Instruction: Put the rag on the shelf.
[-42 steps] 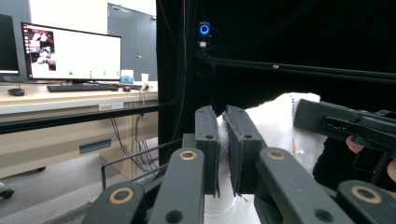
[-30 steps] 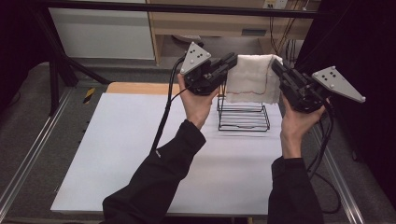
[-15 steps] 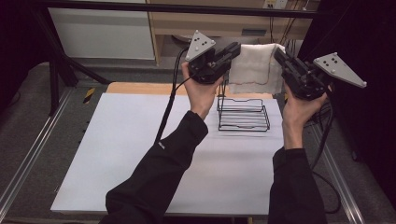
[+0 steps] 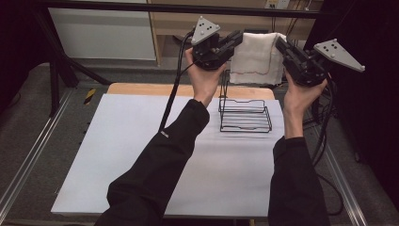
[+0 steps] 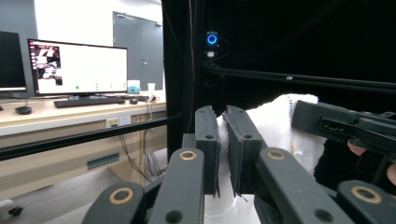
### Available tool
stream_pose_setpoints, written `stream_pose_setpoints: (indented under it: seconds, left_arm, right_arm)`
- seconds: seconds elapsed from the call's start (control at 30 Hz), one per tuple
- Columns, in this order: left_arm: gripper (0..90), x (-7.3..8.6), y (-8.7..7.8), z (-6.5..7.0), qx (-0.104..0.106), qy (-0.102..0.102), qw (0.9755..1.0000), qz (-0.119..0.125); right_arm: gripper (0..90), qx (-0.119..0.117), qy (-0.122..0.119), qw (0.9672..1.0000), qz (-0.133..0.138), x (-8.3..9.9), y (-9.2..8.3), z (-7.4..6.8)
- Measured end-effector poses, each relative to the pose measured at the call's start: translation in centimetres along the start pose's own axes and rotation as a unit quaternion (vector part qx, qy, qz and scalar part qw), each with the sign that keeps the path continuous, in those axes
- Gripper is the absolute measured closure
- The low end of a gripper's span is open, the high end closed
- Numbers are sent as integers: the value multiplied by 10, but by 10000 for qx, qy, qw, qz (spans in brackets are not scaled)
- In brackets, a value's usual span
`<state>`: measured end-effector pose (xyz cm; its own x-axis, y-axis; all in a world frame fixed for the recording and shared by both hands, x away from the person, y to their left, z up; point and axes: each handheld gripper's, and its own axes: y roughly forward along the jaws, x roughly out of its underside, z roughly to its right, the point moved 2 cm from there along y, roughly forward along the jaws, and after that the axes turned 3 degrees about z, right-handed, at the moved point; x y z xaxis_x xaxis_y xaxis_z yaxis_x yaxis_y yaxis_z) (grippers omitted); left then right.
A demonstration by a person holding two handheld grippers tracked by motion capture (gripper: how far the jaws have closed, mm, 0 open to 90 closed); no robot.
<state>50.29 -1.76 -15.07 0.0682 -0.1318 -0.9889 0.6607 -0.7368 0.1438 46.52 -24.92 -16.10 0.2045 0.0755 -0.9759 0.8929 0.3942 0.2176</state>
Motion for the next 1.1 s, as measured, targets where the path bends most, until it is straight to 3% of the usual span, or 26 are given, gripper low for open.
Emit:
stream_pose_setpoints:
  seconds: [0.27,0.43,0.63,1.1]
  left_arm:
    - [832,3,11,-10,-71,40,10000,-54]
    - [832,4,17,-14,-62,-68,9999,-61]
    - [832,7,24,-16,-100,97,9999,-80]
    - [831,28,37,-25,-102,60,9995,-282]
  right_arm:
    - [819,-17,83,9999,-61,5,14,8]
    - [818,-2,78,9999,-97,6,22,12]
    - [819,12,119,9999,-91,11,28,19]
    - [817,36,251,9993,-275,33,35,31]
